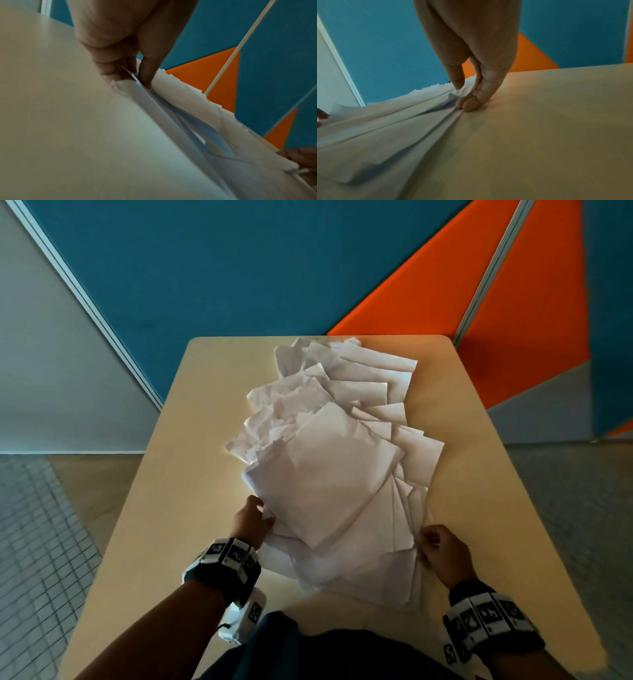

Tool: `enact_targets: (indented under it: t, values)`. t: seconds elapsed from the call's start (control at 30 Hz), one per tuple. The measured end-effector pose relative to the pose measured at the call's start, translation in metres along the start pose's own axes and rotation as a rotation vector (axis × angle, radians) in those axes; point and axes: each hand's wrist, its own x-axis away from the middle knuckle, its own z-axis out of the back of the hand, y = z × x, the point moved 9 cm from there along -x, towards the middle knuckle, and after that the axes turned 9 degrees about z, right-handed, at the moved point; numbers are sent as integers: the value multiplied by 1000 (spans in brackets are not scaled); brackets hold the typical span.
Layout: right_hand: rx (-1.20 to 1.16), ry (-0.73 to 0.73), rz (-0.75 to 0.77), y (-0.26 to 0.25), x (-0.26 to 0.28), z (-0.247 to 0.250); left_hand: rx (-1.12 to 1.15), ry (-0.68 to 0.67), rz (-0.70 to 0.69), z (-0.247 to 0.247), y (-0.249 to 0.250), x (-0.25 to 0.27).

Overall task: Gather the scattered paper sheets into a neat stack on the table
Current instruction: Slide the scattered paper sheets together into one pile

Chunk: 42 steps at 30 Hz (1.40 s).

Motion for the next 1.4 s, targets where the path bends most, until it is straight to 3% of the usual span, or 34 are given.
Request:
enact_targets:
  t: [0.13, 0.3, 0.4, 0.5, 0.57, 0.63, 0.8, 0.83, 0.93, 0.97, 1.1, 1.17, 1.3, 1.4]
  values:
    - [-34, -55, 60, -7, -13, -7, -138, -22, 52, -6, -5, -8]
    - [-94, -133, 142, -15, -19, -17, -78, -20, 46, -17, -6, -5]
    - [-78, -99, 171, -14, -21, -14, 3, -21, 47, -19, -11, -1]
    - [-75, 7, 149, -11, -26, 0, 181, -217, 32, -29, -15, 4]
    - [-88, 54, 105, -6, -28, 7, 151, -350, 31, -35, -20, 7]
    - [-124, 57, 80, -2, -29, 8, 188, -313, 12, -30, -24, 2]
    - [-105, -32, 89, -1, -28, -4, 473, -4, 53, 0, -20, -11]
    - [-102, -28, 86, 0, -27, -4, 451, -37, 88, 0, -23, -12]
    - [-107, -17, 73, 5, -29, -2, 305, -405, 143, -23, -33, 1]
    - [-103, -24, 77, 5, -30, -3, 278, -425, 138, -24, -36, 4]
    - [-111, -56, 87, 2, -30, -6, 393, -91, 134, 2, -50, -18]
    - [-119, -66, 106, 1, -30, -5, 560, 5, 171, 10, -50, -27]
    - [-75, -116, 144, 0, -25, -6, 870, 35, 241, 3, -33, -32]
    - [-124, -227, 116, 1, -23, -13, 836, 31, 278, -12, -31, -31]
